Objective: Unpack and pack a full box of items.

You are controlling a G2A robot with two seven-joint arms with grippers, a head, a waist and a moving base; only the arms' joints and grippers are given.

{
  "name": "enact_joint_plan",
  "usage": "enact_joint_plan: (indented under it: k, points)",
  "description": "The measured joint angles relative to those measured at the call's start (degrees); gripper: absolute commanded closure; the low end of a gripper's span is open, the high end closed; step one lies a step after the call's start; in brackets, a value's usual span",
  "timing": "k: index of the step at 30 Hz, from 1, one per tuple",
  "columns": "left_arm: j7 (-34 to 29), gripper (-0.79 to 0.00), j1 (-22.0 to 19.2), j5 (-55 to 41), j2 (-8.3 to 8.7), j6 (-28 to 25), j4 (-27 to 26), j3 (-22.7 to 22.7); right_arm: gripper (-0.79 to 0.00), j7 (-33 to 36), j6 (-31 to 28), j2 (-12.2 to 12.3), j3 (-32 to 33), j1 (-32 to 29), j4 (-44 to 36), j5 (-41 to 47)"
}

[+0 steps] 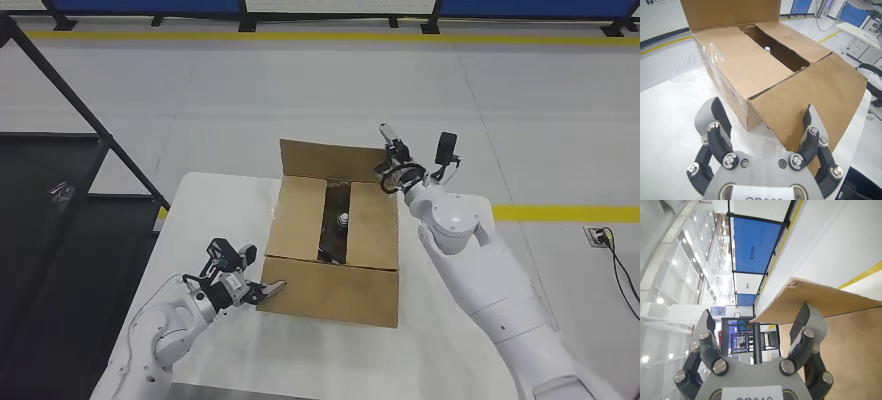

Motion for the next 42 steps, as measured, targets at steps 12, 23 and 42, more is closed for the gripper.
enact_joint_plan:
  k: [12, 23, 42]
  points:
    - [1.01, -0.785, 2.0, 0.56, 0.33, 0.58, -1.43, 0.09, -0.785, -10.09, -5.38, -10.03, -8.2, 13.48, 28.28, 7.59]
    - [1.77, -0.785, 4.46, 0.49, 0.78, 2.3, -2.42, -1.33, -0.785, -11.52, -9.86, -14.45, -8.14, 17.44, 41.55, 8.78]
    - [7.17, -0.785, 4.56, -13.16, 0.32, 13.34, -1.85, -6.94, -0.785, -5.06, -15.88, -9.94, -1.21, 15.21, 44.9, 10.91]
